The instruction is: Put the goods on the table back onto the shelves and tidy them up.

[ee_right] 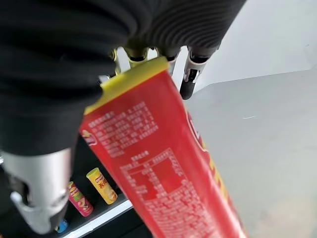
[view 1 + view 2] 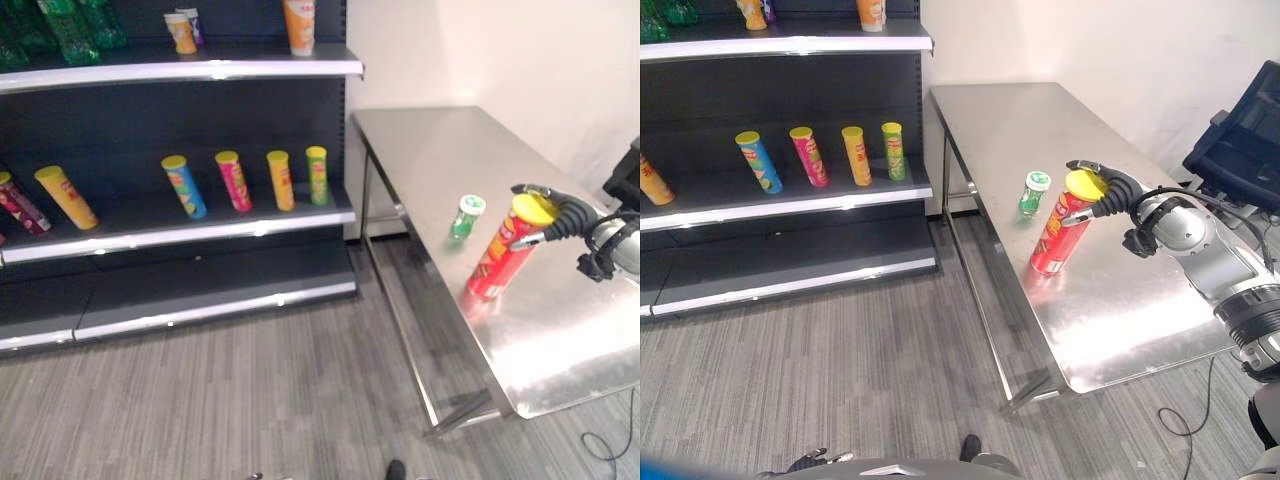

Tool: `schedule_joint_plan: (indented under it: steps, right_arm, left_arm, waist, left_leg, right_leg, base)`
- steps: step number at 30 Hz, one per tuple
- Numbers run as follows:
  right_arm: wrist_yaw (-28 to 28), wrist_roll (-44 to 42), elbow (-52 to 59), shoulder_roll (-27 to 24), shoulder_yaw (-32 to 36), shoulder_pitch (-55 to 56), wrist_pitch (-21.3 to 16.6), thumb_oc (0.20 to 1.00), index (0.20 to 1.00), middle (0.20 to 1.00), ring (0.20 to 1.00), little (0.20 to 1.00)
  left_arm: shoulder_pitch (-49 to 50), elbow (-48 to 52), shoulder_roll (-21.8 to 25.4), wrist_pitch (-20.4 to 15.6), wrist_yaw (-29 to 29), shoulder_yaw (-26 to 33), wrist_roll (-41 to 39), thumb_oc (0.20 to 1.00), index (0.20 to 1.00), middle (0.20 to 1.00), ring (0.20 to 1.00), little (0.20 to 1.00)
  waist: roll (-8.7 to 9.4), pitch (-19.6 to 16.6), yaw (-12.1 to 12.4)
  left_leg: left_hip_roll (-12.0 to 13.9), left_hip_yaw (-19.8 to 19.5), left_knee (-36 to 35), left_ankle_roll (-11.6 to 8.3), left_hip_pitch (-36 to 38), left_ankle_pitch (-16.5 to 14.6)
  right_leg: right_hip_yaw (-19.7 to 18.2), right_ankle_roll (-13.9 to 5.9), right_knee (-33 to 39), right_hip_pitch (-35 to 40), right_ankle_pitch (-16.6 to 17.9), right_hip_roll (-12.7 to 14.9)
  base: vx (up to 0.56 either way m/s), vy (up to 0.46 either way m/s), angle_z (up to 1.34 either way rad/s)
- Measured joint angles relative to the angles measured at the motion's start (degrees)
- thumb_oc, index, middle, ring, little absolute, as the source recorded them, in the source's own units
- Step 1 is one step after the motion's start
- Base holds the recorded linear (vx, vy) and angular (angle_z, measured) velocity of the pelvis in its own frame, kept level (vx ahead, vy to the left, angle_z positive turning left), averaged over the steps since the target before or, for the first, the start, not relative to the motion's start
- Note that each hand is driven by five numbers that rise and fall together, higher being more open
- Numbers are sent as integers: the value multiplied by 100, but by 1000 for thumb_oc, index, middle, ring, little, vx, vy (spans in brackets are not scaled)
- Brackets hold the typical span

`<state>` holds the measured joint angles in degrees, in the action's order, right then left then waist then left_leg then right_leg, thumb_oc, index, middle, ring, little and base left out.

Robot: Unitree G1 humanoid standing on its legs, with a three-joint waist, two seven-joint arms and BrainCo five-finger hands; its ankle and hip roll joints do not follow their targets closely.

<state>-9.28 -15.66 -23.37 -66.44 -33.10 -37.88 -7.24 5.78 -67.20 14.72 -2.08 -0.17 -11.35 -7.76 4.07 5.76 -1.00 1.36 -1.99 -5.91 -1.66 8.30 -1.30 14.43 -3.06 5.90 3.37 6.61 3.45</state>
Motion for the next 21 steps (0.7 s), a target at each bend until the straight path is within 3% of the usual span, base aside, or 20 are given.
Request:
schedule_joint_plan:
  steps: [5,6,7,9,21]
  right_arm:
    - [-7,2,-5,0,-119,-15,79,1000,1000,1000,1000,1000]
    - [-16,4,-6,0,-127,-27,79,780,780,780,780,780]
    - [-41,7,-14,-1,-194,-80,82,451,451,451,451,451]
    - [-155,10,-12,-4,-378,-317,90,200,200,200,200,200]
    - [-225,378,516,-74,-402,-277,16,200,200,200,200,200]
  left_arm:
    - [25,-2,1,0,0,0,-1,1000,1000,1000,1000,1000]
    - [21,-1,3,0,0,0,0,1000,1000,1000,1000,1000]
    - [20,-1,6,0,0,0,0,1000,1000,1000,1000,1000]
    - [12,-1,10,-2,-1,0,0,1000,1000,1000,1000,1000]
    - [31,-4,10,-31,-3,134,-2,1000,1000,1000,1000,1000]
  waist:
    - [26,-19,-1]
    - [30,-21,1]
    - [32,-23,-2]
    - [39,-33,-20]
    - [73,-74,-31]
  left_leg:
    - [2,-10,0,-2,-2,8]
    - [2,-10,0,-3,-3,11]
    - [2,-10,0,-4,-2,12]
    - [4,-10,0,-6,-2,17]
    - [8,-23,0,-3,-2,29]
  right_leg:
    - [14,4,0,2,3,0]
    - [15,6,0,2,4,0]
    - [18,8,0,2,5,0]
    - [22,10,0,2,7,0]
    - [40,12,0,10,7,-1]
  base:
    - [0,0,0]
    - [0,0,0]
    - [0,0,0]
    - [0,0,0]
    - [3,-6,0]
